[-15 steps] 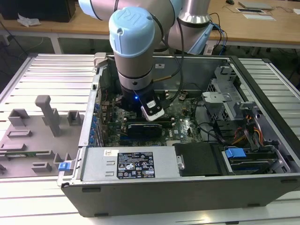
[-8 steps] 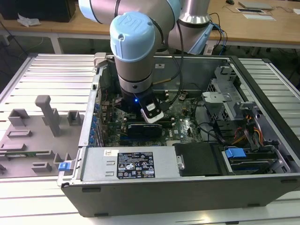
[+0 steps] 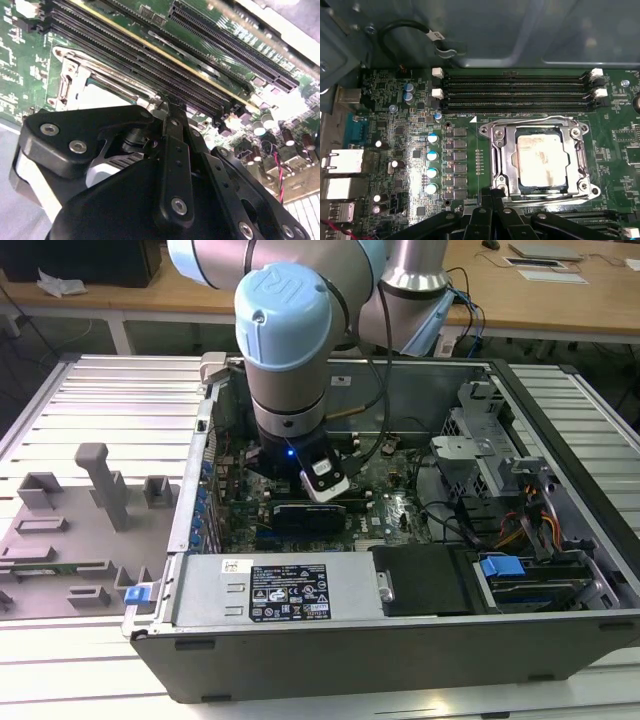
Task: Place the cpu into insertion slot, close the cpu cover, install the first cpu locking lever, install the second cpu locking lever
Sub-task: 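Install the second cpu locking lever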
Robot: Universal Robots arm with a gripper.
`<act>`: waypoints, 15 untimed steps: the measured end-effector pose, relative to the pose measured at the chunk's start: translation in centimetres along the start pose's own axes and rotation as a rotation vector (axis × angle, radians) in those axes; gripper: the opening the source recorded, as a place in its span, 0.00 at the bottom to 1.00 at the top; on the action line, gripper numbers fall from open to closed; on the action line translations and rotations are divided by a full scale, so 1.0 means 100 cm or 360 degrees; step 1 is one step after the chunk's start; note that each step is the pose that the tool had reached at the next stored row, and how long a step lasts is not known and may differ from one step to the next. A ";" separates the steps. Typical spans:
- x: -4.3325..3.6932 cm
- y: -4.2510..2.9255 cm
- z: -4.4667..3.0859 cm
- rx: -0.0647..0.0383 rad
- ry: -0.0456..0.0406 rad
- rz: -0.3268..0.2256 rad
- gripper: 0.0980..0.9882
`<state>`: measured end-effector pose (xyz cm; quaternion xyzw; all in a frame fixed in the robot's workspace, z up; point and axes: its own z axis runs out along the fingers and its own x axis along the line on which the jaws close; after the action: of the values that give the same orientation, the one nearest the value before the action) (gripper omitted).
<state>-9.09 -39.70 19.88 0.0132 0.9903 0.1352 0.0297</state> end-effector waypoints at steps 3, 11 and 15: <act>-0.0003 0.0012 -0.0045 0.0000 0.0000 0.0000 0.01; -0.0123 0.0054 -0.0180 0.0087 -0.0007 0.0013 0.01; -0.0237 0.0056 -0.0171 0.0092 -0.0006 0.0018 0.01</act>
<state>-6.82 -39.70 21.81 0.0200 0.9936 0.1066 0.0305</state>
